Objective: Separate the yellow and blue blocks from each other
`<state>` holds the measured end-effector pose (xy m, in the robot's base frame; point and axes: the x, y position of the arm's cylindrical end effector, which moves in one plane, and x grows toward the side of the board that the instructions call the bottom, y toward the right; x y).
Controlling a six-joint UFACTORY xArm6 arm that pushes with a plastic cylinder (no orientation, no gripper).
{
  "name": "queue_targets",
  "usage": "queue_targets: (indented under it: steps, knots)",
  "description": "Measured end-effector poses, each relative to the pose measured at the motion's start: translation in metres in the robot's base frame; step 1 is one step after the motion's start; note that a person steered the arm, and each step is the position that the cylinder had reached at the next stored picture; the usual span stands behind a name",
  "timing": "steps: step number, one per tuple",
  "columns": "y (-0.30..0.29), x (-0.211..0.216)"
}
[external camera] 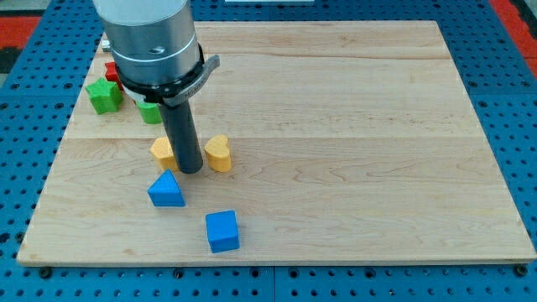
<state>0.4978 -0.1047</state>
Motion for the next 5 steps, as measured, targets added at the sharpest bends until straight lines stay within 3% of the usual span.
queue_targets:
  steps: [3, 5]
  knots:
    - [-0.024, -0.004]
    - [0.072, 0.012]
